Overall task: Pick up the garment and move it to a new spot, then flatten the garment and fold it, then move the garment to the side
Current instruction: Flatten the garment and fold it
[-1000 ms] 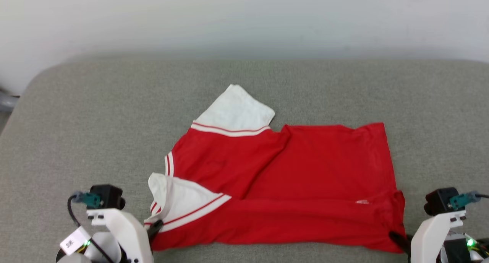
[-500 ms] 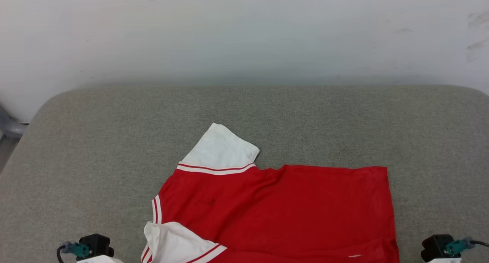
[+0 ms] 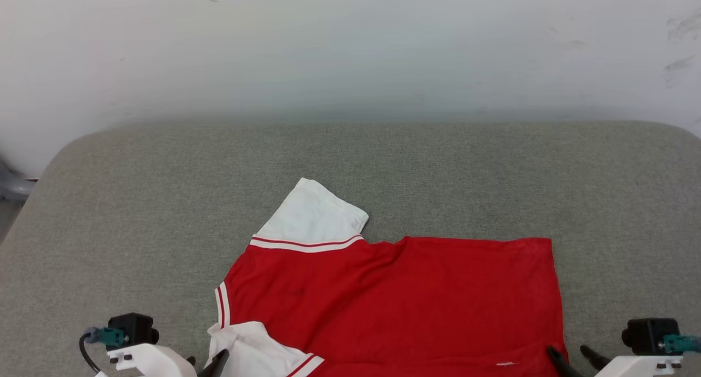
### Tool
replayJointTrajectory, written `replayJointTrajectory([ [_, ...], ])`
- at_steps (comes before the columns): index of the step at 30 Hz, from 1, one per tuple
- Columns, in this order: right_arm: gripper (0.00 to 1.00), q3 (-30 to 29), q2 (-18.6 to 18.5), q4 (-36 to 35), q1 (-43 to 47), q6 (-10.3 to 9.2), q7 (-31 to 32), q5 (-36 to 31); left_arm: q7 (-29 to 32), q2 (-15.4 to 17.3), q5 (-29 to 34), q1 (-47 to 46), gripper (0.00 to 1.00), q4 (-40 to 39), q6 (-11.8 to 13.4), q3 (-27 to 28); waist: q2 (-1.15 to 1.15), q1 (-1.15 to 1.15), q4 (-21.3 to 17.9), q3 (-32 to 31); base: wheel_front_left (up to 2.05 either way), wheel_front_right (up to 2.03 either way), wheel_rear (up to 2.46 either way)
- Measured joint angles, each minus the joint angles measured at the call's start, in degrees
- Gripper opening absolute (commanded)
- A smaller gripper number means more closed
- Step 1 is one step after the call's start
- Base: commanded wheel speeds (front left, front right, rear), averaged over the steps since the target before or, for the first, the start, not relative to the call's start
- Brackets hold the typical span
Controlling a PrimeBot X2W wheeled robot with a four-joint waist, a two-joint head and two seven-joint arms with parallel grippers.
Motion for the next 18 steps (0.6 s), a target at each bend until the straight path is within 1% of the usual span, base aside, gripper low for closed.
replayJointTrajectory([
  [3, 1.00, -0.88, 0.81, -1.79, -1.56, 0.00, -5.58, -1.67, -1.94, 0.43, 2.33, -1.97, 1.00, -0.42, -0.58, -0.29, 0.00, 0.00, -0.39, 0.17, 0.00, 0.00, 0.00],
  [7, 1.00, -1.42, 1.98, -3.85, -3.21, 0.00, -11.37, -4.16, -6.51, 0.34, 6.81, -5.21, 1.00, -1.22, -0.24, -0.32, 0.00, 0.00, -1.01, 0.79, 0.00, 0.00, 0.00],
  [14, 1.00, -2.79, 4.31, -8.96, -7.22, 0.00, -18.91, -8.22, -16.56, -2.18, 13.14, -11.87, 1.00, -1.45, 0.35, 0.21, 0.00, 0.00, -2.11, 4.49, 0.00, 0.00, 0.00],
  [18, 1.00, -3.34, 5.11, -11.74, -10.40, 0.00, -22.74, -10.37, -20.65, -3.99, 15.00, -16.48, 1.00, -0.30, -0.16, 0.56, 0.00, 0.01, -2.84, 8.15, 0.00, 0.00, 0.00],
])
